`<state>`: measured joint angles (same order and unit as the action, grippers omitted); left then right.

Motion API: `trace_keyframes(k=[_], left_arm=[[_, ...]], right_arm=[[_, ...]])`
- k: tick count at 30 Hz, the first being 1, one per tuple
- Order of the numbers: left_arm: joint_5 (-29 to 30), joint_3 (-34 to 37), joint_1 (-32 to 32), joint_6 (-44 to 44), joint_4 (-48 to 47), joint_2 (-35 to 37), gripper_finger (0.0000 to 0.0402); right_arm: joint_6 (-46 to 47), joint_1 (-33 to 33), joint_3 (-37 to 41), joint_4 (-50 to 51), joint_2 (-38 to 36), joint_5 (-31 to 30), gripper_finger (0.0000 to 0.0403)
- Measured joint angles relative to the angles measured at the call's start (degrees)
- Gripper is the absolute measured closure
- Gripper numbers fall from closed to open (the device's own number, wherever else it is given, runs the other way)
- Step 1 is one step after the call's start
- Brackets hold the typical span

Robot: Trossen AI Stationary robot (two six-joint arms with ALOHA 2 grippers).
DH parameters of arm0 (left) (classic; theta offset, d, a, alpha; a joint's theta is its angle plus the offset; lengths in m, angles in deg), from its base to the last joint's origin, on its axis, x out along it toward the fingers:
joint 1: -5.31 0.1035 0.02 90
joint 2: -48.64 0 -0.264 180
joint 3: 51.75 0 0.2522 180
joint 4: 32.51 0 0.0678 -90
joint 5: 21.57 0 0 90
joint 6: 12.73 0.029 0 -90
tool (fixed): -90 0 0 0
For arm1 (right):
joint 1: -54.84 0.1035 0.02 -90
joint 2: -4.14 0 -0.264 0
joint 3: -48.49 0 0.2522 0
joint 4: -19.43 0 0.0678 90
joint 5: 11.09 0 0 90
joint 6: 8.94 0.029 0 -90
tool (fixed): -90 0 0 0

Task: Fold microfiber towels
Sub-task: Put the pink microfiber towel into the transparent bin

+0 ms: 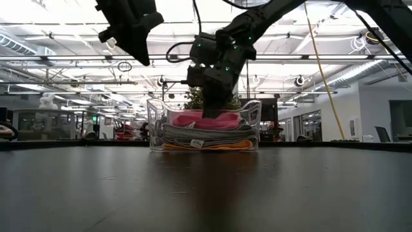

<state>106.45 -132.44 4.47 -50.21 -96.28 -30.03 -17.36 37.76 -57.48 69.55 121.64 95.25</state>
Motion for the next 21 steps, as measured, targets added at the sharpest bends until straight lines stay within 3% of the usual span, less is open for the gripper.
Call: trace_keyframes(k=[5, 13, 21], left_arm=[[0.05, 0.00, -0.04, -0.21, 0.05, 0.00, 0.0396], [0.05, 0.00, -0.04, -0.23, 0.15, -0.02, 0.0396], [-0.26, 0.00, -0.06, -0.58, 0.30, -0.02, 0.0384]], right_arm=[[0.00, -0.09, 0.03, 0.79, -1.22, -3.05, 0.0403], [0.19, 0.24, -0.04, 3.23, -9.34, -3.25, 0.0403], [0.19, 0.24, 2.66, 4.80, -8.85, -4.55, 0.0403]])
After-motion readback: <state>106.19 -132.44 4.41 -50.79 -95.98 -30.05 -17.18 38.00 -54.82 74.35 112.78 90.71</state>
